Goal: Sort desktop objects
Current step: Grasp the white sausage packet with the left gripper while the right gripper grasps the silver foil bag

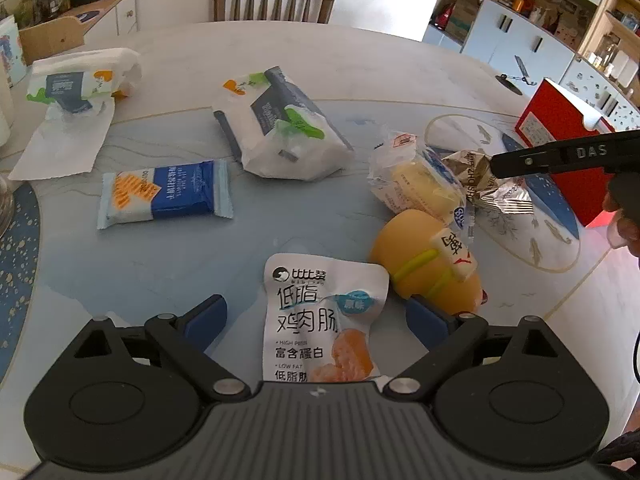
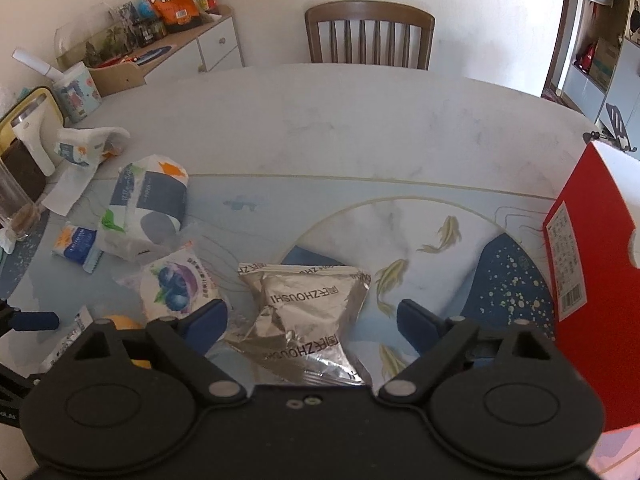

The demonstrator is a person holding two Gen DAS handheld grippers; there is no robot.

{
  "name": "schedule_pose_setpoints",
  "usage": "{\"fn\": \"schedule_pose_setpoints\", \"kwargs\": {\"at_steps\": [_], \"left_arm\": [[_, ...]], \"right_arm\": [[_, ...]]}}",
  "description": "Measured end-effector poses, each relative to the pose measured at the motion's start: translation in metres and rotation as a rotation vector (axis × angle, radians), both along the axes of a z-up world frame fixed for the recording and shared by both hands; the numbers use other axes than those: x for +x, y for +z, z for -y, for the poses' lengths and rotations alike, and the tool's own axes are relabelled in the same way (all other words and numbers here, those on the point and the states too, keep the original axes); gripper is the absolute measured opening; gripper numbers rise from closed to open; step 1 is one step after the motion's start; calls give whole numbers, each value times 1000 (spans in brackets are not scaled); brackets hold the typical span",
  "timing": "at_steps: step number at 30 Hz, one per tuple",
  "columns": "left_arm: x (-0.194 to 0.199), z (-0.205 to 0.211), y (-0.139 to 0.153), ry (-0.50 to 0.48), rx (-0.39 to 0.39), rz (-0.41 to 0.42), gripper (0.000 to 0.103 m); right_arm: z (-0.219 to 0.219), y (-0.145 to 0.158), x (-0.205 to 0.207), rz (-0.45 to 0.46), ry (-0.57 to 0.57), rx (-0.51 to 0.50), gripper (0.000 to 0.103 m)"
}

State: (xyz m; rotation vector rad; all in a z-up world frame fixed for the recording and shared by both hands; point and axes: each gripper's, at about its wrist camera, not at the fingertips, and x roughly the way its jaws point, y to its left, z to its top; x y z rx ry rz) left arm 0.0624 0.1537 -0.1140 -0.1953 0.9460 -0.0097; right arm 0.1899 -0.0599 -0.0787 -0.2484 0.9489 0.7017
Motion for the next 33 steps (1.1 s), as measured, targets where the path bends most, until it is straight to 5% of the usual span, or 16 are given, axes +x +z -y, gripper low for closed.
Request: {"fn": "schedule_pose_setpoints", "kwargs": {"at_steps": [14, 16, 20, 33], "left_arm": [[8, 18, -5, -67, 89, 18, 96], [7, 19, -5, -63, 103, 22, 92], [7, 17, -1, -47, 118, 38, 66], [5, 14, 0, -19, 97, 52, 64]], "right_arm": [[-8, -9, 7, -16, 6, -26, 88], [-9, -11, 7, -15, 8, -31, 86], [-10, -13, 8, -17, 11, -38, 81], [-20, -21, 9, -41, 29, -66, 62]]}}
